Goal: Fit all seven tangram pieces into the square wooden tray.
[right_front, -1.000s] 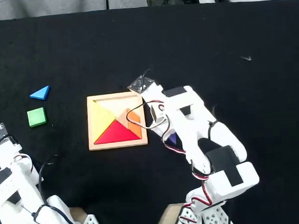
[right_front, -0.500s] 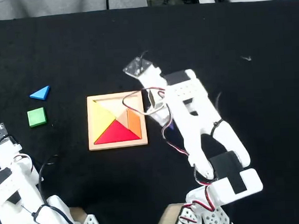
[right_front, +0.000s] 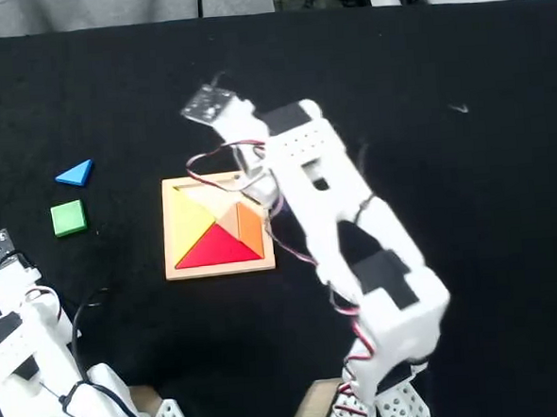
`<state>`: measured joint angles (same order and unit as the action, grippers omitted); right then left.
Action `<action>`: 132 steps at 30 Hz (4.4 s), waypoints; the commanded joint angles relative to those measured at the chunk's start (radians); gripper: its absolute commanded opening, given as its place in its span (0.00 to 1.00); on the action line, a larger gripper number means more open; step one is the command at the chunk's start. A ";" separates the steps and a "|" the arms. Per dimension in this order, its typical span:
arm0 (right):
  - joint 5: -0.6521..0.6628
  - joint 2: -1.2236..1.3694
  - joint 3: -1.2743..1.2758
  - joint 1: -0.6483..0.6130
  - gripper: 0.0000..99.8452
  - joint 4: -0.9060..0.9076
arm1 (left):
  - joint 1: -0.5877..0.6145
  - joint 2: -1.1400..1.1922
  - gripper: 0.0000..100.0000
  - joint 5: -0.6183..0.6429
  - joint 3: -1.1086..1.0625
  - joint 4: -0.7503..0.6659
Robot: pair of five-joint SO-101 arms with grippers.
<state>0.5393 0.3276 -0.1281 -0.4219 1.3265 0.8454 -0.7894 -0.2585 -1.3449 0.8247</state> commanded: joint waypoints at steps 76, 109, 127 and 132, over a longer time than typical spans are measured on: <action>-0.203 -0.357 -0.295 0.299 0.01 0.405 | -0.120 -0.017 0.03 -0.003 0.312 0.307; -0.313 -0.628 0.975 0.287 0.01 -0.519 | -0.216 0.822 0.25 0.041 1.194 0.341; -0.310 -0.581 0.964 0.284 0.01 -0.522 | -0.309 1.252 0.25 0.032 1.391 0.173; -0.310 -0.581 0.966 0.284 0.01 -0.522 | -0.303 1.255 0.24 0.032 1.368 0.173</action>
<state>0.2309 -0.2478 0.8876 -0.1227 0.8170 0.5539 0.4749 -0.2294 -0.0130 1.0088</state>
